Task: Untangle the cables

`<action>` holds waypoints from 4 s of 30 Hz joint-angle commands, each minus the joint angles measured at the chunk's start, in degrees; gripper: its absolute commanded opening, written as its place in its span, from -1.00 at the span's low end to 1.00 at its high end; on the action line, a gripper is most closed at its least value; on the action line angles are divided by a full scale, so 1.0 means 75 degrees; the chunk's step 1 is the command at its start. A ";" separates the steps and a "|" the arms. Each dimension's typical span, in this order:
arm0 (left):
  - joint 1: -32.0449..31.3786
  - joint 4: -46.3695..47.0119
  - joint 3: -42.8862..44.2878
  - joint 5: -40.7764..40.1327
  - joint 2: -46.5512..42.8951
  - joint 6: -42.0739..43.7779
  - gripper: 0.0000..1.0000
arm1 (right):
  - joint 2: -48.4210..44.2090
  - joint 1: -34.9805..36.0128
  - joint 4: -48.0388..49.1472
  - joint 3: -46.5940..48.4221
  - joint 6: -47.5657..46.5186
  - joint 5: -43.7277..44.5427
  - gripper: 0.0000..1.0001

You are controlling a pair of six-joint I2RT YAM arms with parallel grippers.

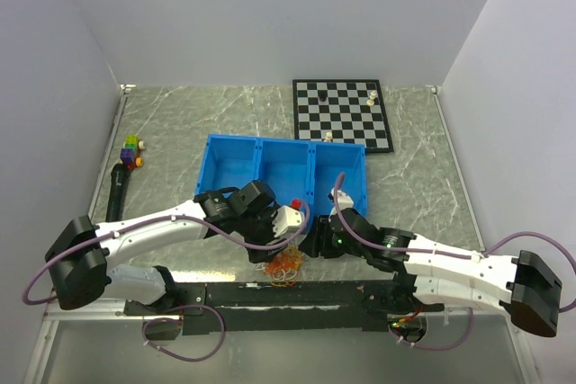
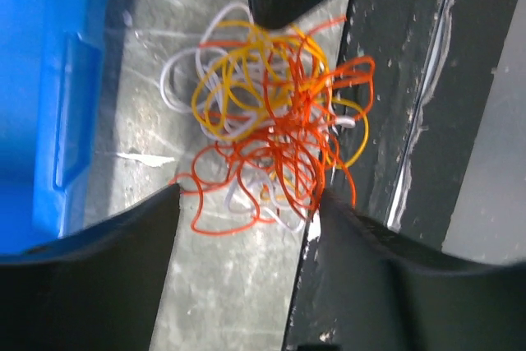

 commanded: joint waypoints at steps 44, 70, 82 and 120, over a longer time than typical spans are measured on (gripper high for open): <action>0.0218 -0.1941 0.1124 -0.1434 -0.1364 0.0816 -0.99 | -0.0503 0.0399 -0.0448 -0.0476 0.0443 0.0484 -1.00; 0.0266 0.0547 0.7431 -0.6271 -0.2173 0.1613 -0.99 | 0.1698 0.2555 -0.2489 0.0520 0.1989 0.1797 -1.00; 0.0266 0.5355 0.7848 -0.8115 -0.1882 0.3664 -0.98 | 0.1546 0.2778 -0.2465 0.0238 0.2388 0.1739 -1.00; 0.0418 0.5074 0.4066 -0.7681 -0.2479 0.2821 -0.98 | 0.0679 0.3071 -0.2793 -0.0031 0.2986 0.2172 -1.00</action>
